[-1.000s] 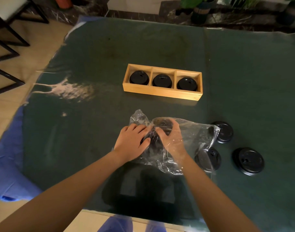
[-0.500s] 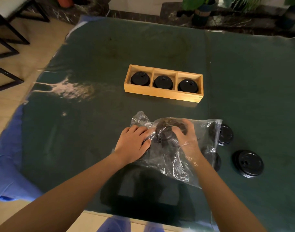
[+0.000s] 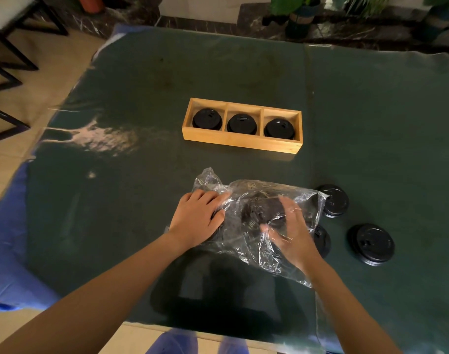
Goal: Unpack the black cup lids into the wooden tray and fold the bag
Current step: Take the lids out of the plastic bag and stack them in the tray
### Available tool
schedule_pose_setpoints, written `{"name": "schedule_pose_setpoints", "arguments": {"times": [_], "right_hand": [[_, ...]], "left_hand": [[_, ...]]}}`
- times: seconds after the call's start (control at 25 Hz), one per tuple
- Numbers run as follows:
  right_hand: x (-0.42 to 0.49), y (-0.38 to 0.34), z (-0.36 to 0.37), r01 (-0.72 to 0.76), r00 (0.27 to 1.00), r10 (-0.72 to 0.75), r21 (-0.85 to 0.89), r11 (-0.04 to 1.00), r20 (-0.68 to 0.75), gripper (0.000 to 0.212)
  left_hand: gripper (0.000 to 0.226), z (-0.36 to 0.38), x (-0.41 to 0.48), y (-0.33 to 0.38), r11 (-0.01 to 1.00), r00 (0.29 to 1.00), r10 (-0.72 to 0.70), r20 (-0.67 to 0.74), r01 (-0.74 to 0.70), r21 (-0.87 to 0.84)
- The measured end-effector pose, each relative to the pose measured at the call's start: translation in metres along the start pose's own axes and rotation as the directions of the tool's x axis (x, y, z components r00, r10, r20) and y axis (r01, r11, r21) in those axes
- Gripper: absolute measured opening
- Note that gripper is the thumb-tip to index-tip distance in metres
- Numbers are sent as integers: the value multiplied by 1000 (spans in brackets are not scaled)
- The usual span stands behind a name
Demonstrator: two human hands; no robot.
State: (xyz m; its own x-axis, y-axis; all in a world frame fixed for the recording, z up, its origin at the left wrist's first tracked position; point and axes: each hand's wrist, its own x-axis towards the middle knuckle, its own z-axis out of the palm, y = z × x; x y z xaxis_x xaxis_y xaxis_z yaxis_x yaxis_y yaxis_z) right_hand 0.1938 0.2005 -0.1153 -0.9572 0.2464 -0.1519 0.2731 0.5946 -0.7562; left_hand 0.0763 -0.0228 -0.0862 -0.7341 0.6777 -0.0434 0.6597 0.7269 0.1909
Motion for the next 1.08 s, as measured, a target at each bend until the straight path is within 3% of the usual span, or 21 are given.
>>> {"name": "schedule_pose_setpoints", "arguments": {"times": [0.08, 0.32, 0.48, 0.68, 1.0, 1.08], "right_hand": [[2, 11, 5, 82, 992, -73, -86, 993, 99, 95], [19, 22, 32, 156, 983, -175, -232, 960, -64, 108], [20, 17, 39, 135, 985, -144, -92, 987, -94, 100], [22, 8, 42, 120, 986, -137, -171, 978, -92, 101], [-11, 9, 2, 166, 983, -171, -71, 984, -63, 97], [-21, 11, -20, 151, 981, -157, -62, 987, -115, 100]], "left_hand": [[51, 1, 0, 0, 1000, 1000, -2, -2, 2, 10], [51, 3, 2, 1, 999, 1000, -1, 3, 1, 39], [51, 4, 2, 2, 999, 1000, -7, -4, 7, 48], [55, 5, 1, 3, 998, 1000, -19, -9, 20, 63], [58, 4, 1, 3, 999, 999, -31, -11, 32, 33], [57, 4, 3, 3, 999, 999, -37, 3, 37, 20]]}}
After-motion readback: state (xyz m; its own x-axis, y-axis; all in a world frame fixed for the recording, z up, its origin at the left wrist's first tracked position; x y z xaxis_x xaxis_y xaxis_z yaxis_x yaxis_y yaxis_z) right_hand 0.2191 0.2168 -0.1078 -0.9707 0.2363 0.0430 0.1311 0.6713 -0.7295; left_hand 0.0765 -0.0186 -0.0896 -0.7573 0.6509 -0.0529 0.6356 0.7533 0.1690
